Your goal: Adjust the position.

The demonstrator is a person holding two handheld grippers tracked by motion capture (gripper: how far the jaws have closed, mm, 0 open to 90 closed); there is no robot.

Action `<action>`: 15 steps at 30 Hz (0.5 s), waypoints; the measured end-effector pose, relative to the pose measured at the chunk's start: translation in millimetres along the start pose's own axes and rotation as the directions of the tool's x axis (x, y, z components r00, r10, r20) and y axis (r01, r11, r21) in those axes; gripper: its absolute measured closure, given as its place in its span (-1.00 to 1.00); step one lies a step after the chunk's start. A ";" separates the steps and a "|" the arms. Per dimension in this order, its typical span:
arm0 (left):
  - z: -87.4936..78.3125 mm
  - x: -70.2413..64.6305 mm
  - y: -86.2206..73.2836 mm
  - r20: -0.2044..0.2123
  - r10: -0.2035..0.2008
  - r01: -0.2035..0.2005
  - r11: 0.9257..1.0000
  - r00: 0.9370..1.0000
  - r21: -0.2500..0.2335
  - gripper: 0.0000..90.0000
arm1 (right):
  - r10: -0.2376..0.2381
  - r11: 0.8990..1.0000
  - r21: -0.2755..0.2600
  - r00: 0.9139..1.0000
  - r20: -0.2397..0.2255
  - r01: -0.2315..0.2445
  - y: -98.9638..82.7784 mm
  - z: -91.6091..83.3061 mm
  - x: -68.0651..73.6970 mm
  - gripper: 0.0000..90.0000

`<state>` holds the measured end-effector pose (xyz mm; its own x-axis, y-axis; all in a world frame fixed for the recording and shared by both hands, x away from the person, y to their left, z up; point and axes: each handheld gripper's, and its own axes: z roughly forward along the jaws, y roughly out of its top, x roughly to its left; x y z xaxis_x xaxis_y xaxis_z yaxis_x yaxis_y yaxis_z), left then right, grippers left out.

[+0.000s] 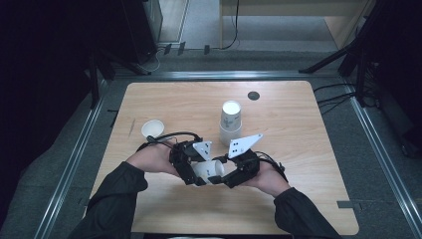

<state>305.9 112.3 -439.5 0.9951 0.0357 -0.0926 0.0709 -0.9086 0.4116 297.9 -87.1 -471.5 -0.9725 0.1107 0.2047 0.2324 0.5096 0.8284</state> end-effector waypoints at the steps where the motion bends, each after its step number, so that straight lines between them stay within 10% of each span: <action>1: 0.0 0.0 0.0 0.000 0.000 0.000 1.000 1.000 0.000 -0.33 | 0.001 1.000 -0.001 1.000 -0.002 -0.001 0.2 -0.3 0.0 -0.22; 15: -5.0 7.5 -8.1 0.015 -0.039 0.040 0.994 0.999 -0.097 -0.71 | -0.012 1.000 -0.017 0.999 0.030 0.013 3.0 -10.7 -1.1 -0.21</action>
<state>313.1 122.0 -439.0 0.9904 0.0648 -0.1223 0.1174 -0.8618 0.4936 299.8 -94.9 -463.7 -0.9753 0.1297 0.1789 0.2200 0.4964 0.8397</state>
